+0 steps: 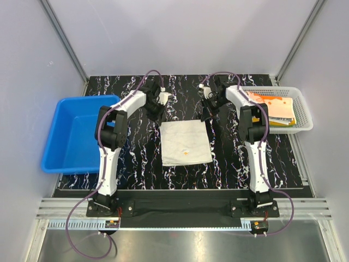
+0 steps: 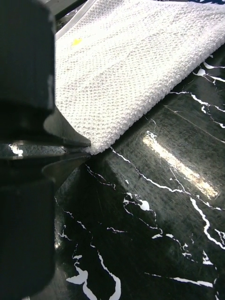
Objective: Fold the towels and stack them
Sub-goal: Fold the towel
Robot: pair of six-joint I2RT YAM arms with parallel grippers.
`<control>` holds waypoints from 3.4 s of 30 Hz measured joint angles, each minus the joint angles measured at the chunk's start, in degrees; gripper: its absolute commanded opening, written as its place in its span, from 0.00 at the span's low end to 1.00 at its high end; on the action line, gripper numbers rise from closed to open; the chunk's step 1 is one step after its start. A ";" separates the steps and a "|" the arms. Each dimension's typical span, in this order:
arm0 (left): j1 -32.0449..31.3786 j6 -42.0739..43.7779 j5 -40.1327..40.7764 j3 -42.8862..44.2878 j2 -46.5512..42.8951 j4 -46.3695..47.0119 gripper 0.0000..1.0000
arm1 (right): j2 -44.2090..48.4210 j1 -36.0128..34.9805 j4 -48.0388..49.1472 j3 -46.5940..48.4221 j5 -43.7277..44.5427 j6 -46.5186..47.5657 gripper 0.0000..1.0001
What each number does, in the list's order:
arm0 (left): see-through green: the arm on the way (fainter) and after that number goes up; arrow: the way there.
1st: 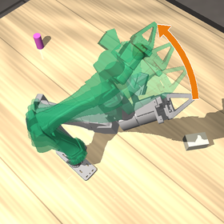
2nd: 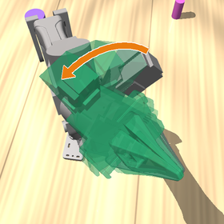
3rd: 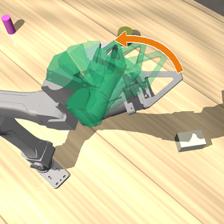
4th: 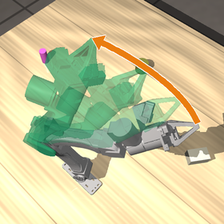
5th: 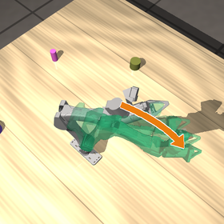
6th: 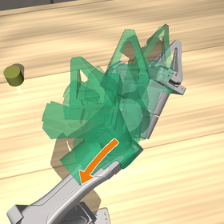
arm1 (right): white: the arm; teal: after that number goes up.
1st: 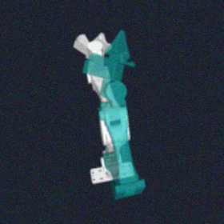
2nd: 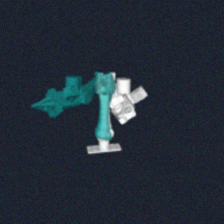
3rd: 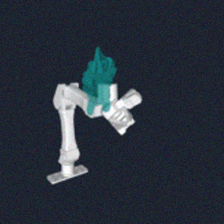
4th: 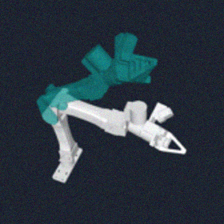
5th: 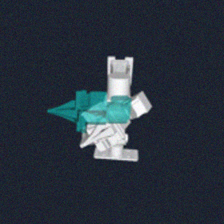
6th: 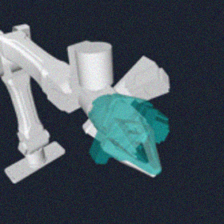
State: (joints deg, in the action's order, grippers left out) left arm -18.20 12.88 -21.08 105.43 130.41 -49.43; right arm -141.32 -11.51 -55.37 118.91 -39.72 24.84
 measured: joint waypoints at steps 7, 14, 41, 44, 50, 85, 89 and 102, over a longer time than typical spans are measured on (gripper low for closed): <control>0.37 0.48 -1.88 1.62 1.07 -0.96 0.00 | -0.09 0.24 0.11 -0.02 -0.28 0.28 0.00; 0.68 0.39 -2.23 3.96 1.46 -1.77 0.00 | 0.17 0.35 2.36 -0.13 1.16 -0.24 0.00; -3.85 -1.86 5.70 -2.32 -36.65 4.15 0.00 | 52.02 -0.39 24.06 -23.80 8.85 -8.68 0.00; -6.25 -1.92 6.91 -6.40 -41.38 2.23 0.00 | 58.34 -1.73 23.02 -30.34 9.75 -9.53 0.00; -11.23 -2.91 7.65 -12.83 -50.31 -3.85 0.00 | 73.61 -5.27 21.92 -43.36 10.27 -13.51 0.00; -0.66 2.71 3.61 4.24 -4.83 1.55 0.00 | 26.64 0.39 43.67 -38.75 7.30 1.14 0.00; -1.40 3.19 3.52 -0.63 -8.31 2.08 0.00 | 33.24 0.37 45.24 -46.49 5.29 4.22 0.00; -5.01 2.71 2.51 -18.82 -22.12 5.55 0.00 | 45.77 0.33 45.92 -59.80 2.82 7.93 0.00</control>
State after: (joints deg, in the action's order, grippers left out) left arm -23.20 15.59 -18.57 86.61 108.29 -43.88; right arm -95.55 -11.18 -9.45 59.11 -36.91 32.77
